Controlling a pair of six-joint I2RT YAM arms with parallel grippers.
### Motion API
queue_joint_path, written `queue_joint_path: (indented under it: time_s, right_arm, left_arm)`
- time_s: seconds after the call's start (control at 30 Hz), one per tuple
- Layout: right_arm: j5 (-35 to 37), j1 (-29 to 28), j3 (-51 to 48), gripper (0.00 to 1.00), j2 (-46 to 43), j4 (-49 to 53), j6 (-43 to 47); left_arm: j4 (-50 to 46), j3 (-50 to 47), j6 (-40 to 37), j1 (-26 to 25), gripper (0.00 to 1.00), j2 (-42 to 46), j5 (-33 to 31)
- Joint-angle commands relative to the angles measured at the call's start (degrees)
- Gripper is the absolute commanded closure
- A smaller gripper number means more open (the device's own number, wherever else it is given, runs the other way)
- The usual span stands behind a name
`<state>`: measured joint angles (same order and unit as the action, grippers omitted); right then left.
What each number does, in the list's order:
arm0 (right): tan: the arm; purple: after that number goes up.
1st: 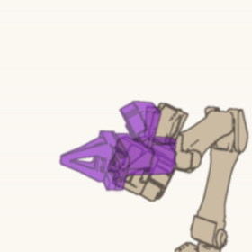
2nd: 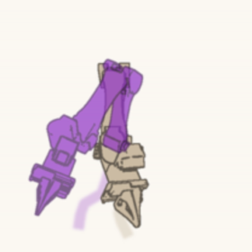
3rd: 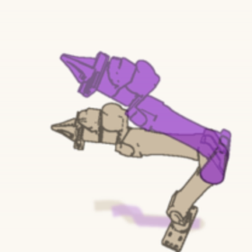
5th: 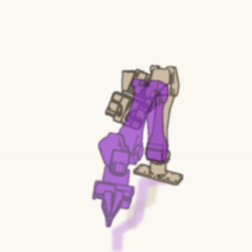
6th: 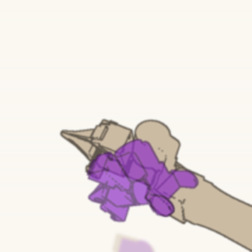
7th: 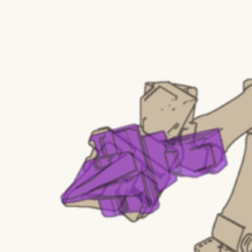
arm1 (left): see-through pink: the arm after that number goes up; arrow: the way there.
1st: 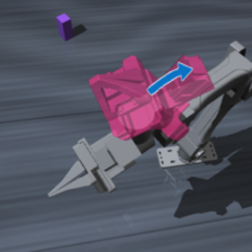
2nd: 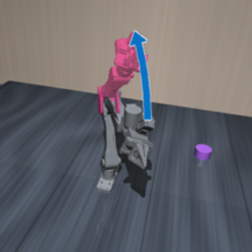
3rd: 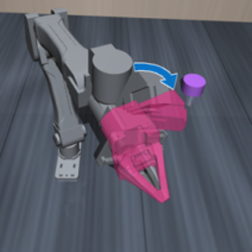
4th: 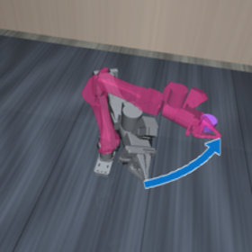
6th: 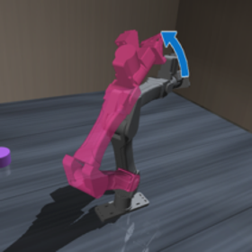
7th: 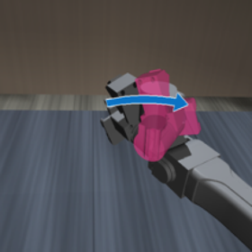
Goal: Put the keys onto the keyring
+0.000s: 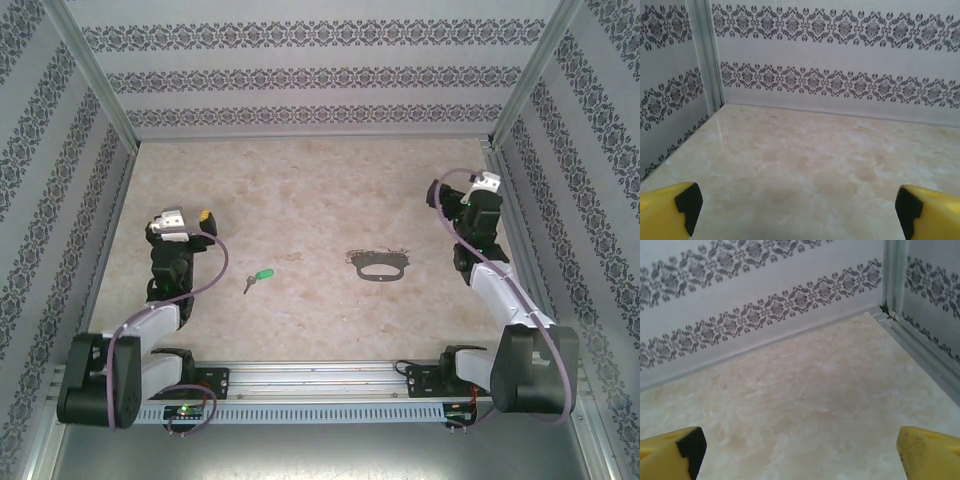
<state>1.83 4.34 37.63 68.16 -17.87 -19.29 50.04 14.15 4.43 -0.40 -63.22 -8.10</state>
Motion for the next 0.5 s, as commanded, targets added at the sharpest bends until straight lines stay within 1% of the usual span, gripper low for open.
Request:
queue_joint_path:
  time_s: [0.0,0.1,0.17,0.3,0.37,0.47]
  right_arm:
    - [-7.7,1.24,3.21,0.02,-0.57,7.77,-7.78]
    - [-12.88,1.29,5.16,0.02,-0.65,12.66,-8.96]
    - [-16.56,1.25,4.23,0.02,-1.42,13.31,-10.26]
    - [-21.38,0.39,1.66,0.02,-3.48,16.19,-12.6]
    - [-23.22,-1.29,0.29,0.03,-4.43,17.73,-12.93]
    - [-22.19,-5.69,-1.71,0.04,-5.43,20.25,-13.03]
  left_arm:
    - [-10.85,2.17,5.85,-0.69,0.0,6.16,1.4]
    - [-16.32,3.69,10.46,-1.79,0.0,9.7,2.44]
    - [-18.32,4.6,12.93,-3.2,0.0,10.46,3.68]
    - [-20.53,6.38,14.41,-8.24,0.0,9.48,5.4]
    - [-20.11,6.54,14.43,-10.86,0.0,8.1,5.59]
    - [-18.87,6.93,14.85,-14.34,0.0,4.49,5.86]
